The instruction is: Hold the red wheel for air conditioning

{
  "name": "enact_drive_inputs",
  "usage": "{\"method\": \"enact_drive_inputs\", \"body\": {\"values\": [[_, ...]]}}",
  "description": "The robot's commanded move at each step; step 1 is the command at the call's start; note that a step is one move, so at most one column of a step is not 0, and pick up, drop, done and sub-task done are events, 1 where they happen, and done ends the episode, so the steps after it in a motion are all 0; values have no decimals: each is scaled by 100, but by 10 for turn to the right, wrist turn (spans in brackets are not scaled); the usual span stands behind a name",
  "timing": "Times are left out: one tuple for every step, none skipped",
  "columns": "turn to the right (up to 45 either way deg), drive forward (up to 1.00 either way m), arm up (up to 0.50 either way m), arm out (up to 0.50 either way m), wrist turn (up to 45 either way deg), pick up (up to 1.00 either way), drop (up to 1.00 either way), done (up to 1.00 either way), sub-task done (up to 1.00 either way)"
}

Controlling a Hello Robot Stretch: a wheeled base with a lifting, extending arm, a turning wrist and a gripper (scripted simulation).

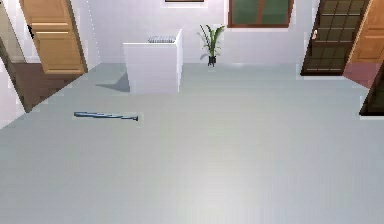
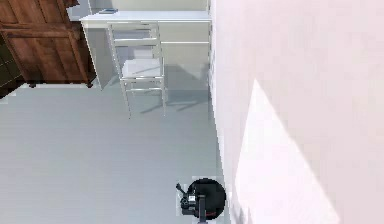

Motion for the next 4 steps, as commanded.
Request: {"method": "enact_drive_inputs", "body": {"values": [[0, 0, 0, 0, 330, 0, 0, 0, 0], [0, 0, -30, 0, 0, 0, 0, 0, 0], [0, 0, 0, 0, 0, 100, 0, 0, 0], [0, 0, 10, 0, 0, 0, 0, 0, 0]]}}
